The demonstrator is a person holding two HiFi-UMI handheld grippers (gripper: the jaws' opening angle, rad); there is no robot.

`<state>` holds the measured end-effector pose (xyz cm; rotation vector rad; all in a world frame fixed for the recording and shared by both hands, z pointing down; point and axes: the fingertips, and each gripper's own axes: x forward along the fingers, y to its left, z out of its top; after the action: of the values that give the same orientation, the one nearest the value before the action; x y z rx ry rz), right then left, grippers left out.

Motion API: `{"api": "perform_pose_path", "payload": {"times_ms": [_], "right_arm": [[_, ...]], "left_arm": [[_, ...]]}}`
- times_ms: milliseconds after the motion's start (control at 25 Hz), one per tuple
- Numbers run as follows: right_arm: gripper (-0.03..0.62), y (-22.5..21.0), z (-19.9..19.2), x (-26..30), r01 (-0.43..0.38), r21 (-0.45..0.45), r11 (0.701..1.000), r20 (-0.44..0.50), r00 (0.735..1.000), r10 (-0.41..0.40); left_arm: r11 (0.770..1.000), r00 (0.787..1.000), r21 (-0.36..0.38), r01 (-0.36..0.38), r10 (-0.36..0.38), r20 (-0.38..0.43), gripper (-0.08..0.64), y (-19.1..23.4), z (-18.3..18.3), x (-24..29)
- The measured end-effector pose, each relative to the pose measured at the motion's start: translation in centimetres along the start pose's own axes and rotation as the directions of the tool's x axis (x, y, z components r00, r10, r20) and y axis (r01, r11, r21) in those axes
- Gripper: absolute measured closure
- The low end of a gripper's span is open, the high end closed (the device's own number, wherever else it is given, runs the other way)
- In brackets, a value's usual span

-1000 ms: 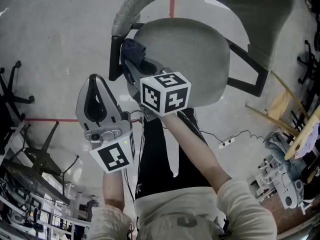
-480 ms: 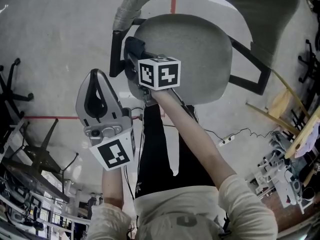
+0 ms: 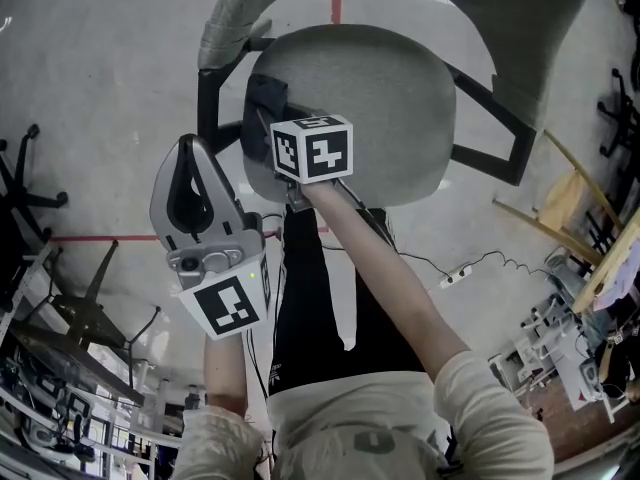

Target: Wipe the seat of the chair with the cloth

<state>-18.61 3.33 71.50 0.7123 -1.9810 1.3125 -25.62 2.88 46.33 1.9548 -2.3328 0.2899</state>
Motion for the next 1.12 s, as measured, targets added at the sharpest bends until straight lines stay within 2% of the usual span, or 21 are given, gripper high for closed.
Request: {"api": "perform_pose_path", "payload": {"times_ms": [400,760,960,1120], "right_arm": [[0.535,-4.6,-0.4,-3.6,0.080,-0.077,0.994,0.003,0.997,-0.080],[0.535,-10.7,-0.1,-7.9,0.157,-0.055,0.986,0.016,0.988,-0.156],[0.535,-14.1,-0.6,-10.5,0.191,-0.005,0.982,0.035,0.981,-0.191],[0.535,-16.7,-0.4,-12.8,0.252,-0.063,0.966,0.058,0.967,-0.249]], "left_arm": [[0.999,0.999,0.010,0.038,-0.038,0.002,0.545,-4.3,1.0,0.9],[0.996,0.996,0.008,0.091,-0.091,0.016,0.545,-9.5,2.4,2.7],[0.989,0.989,0.000,0.148,-0.148,0.012,0.545,-13.6,3.0,3.5],[0.978,0.978,-0.014,0.207,-0.207,0.015,0.545,-17.0,3.1,4.1]]}}
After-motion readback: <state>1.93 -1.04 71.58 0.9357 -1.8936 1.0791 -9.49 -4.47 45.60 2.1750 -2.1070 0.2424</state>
